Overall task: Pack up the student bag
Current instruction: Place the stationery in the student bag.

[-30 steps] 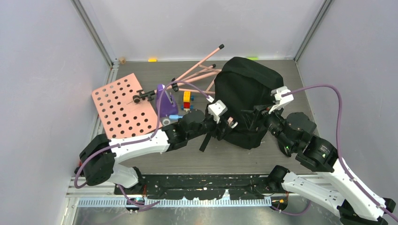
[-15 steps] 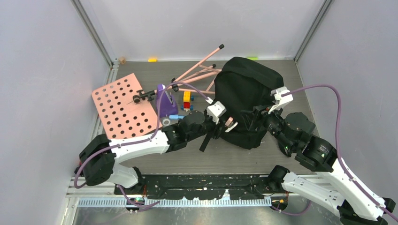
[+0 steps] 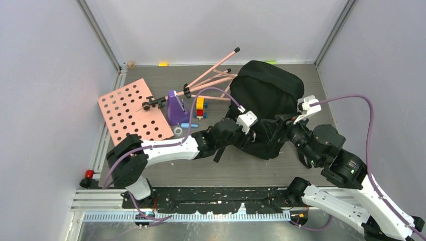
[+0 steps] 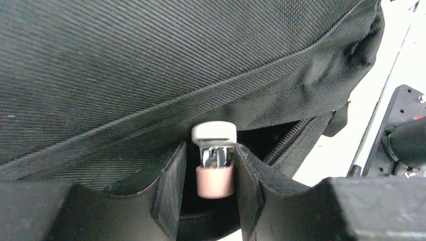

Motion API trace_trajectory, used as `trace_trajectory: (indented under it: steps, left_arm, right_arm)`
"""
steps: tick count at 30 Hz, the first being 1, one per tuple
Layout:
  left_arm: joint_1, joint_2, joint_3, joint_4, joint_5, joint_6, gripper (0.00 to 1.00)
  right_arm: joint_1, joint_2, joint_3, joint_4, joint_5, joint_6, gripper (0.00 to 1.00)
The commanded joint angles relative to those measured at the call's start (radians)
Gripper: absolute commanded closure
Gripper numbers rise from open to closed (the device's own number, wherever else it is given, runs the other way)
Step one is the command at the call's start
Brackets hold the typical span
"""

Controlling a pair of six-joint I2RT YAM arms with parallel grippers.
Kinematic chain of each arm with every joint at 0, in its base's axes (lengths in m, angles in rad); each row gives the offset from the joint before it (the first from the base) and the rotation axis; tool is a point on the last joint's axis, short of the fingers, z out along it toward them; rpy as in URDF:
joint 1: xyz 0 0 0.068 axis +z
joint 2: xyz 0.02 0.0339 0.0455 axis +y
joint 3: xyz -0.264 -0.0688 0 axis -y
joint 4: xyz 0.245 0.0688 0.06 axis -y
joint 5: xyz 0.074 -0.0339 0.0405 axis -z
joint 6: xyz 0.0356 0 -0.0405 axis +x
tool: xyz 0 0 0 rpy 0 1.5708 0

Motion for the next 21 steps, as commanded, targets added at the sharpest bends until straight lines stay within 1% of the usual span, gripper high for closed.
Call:
trace_trajectory:
  steps: [1,4,6,10,14,16,18,21]
  left_arm:
    - [-0.017,-0.027,0.029,-0.013,-0.028,0.001,0.58]
    - [-0.021,-0.109,0.018,-0.061,-0.05,-0.012,0.53]
    - [-0.021,-0.169,0.03,-0.106,-0.062,-0.014,0.46]
    - [-0.021,-0.268,0.08,-0.239,-0.095,-0.009,0.33]
    - [-0.011,-0.375,0.089,-0.417,-0.172,-0.033,0.21]
    - [0.011,-0.417,0.088,-0.511,-0.186,-0.061,0.17]
    - [0.052,-0.457,0.074,-0.598,-0.195,-0.096,0.15]
    - [0.129,-0.509,0.01,-0.675,-0.196,-0.143,0.13]
  right_arm:
    - [0.006,-0.022,0.005,-0.005,0.034,0.011,0.36]
    - [0.006,-0.025,-0.001,-0.005,0.038,0.015,0.36]
    - [0.005,-0.024,-0.005,-0.002,0.035,0.015,0.36]
    - [0.006,-0.012,-0.005,0.013,0.03,0.012,0.36]
    - [0.005,0.0,-0.003,0.022,0.032,0.008,0.36]
    - [0.005,0.002,-0.006,0.027,0.033,0.005,0.36]
    - [0.006,0.002,-0.01,0.034,0.039,0.001,0.36]
    - [0.005,0.006,-0.017,0.047,0.051,-0.006,0.35]
